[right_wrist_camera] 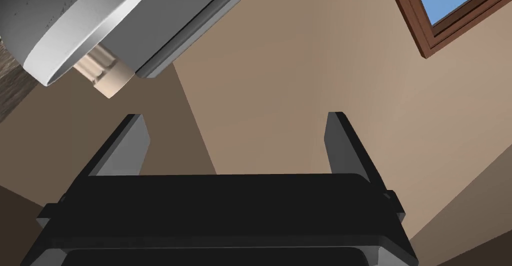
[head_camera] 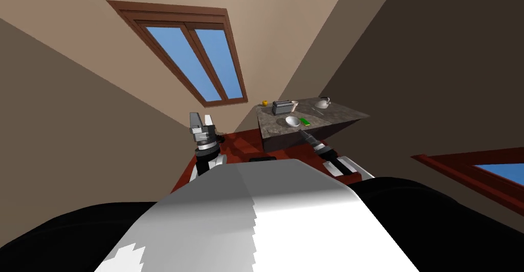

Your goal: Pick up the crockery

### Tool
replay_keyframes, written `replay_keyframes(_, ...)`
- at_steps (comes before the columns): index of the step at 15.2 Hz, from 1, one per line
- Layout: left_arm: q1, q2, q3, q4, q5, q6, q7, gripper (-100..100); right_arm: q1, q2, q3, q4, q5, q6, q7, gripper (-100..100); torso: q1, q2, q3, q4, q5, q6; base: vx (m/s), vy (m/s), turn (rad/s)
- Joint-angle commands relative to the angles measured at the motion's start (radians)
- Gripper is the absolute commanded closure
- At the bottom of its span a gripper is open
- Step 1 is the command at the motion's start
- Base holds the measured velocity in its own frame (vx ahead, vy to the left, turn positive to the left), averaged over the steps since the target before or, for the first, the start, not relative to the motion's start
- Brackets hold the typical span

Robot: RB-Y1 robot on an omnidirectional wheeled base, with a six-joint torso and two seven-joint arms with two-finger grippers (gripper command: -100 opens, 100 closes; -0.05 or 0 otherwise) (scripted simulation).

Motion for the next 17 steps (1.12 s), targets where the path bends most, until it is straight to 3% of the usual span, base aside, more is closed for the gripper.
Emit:
replay_keyframes(1, 0.0, 0.0, 0.0, 0.0, 0.0, 0.0, 0.0, 0, 0.026, -0.05, -0.017, 0.042, 0.02, -0.006, 0.014, -100, 0.0, 0.0, 0.0, 0.0, 0.0, 0.0, 0.0, 0.108, 0.136)
replay_keyframes(2, 0.0, 0.0, 0.0, 0.0, 0.0, 0.0, 0.0, 0, 0.026, -0.069, -0.017, 0.042, 0.02, -0.006, 0.014, -100, 0.0, 0.001, 0.0, 0.0, 0.0, 0.0, -0.001, 0.115, 0.142)
replay_keyframes(3, 0.0, 0.0, 0.0, 0.0, 0.0, 0.0, 0.0, 0, 0.044, -0.093, -0.028, 0.079, 0.039, -0.009, 0.026, -100, 0.0, 0.001, 0.0, 0.0, 0.0, 0.0, 0.014, 0.14, 0.202)
replay_keyframes(5, 0.0, 0.0, 0.0, 0.0, 0.0, 0.0, 0.0, 0, 0.044, -0.124, -0.028, 0.081, 0.039, -0.009, 0.026, -100, 0.002, 0.0, 0.0, 0.0, 0.0, -0.001, 0.012, 0.115, 0.123)
replay_keyframes(8, 0.0, 0.0, 0.0, 0.0, 0.0, 0.0, 0.0, 0, 0.082, -0.2, -0.05, 0.157, 0.076, -0.016, 0.05, -100, 0.0, 0.0, 0.0, 0.0, 0.0, -0.001, 0.02, 0.113, 0.176)
replay_keyframes(10, 0.0, 0.0, 0.0, 0.0, 0.0, 0.0, 0.0, 0, 0.082, -0.229, -0.05, 0.158, 0.076, -0.016, 0.05, -100, 0.001, 0.0, 0.0, 0.0, 0.0, -0.001, 0.017, 0.103, 0.115)
replay_keyframes(13, 0.0, 0.0, 0.0, 0.0, 0.0, 0.0, 0.0, 0, 0.121, -0.307, -0.069, 0.234, 0.114, -0.023, 0.075, -100, -0.001, 0.0, 0.0, 0.0, 0.0, -0.001, 0.027, 0.093, 0.179)
replay_keyframes(15, 0.0, 0.0, 0.0, 0.0, 0.0, 0.0, 0.0, 0, 0.121, -0.331, -0.069, 0.234, 0.114, -0.023, 0.075, -100, 0.0, -0.001, -0.001, 0.0, 0.0, -0.001, 0.03, 0.09, 0.097)
replay_keyframes(16, 0.0, 0.0, 0.0, 0.0, 0.0, 0.0, 0.0, 0, 0.141, -0.368, -0.077, 0.271, 0.133, -0.027, 0.087, -100, -0.001, -0.001, 0.0, 0.0, 0.0, 0.0, 0.025, 0.078, 0.098)
replay_keyframes(17, 0.0, 0.0, 0.0, 0.0, 0.0, 0.0, 0.0, 0, 0.141, -0.38, -0.077, 0.271, 0.133, -0.027, 0.087, -100, -0.001, 0.0, 0.0, 0.0, 0.0, 0.0, 0.031, 0.082, 0.145)
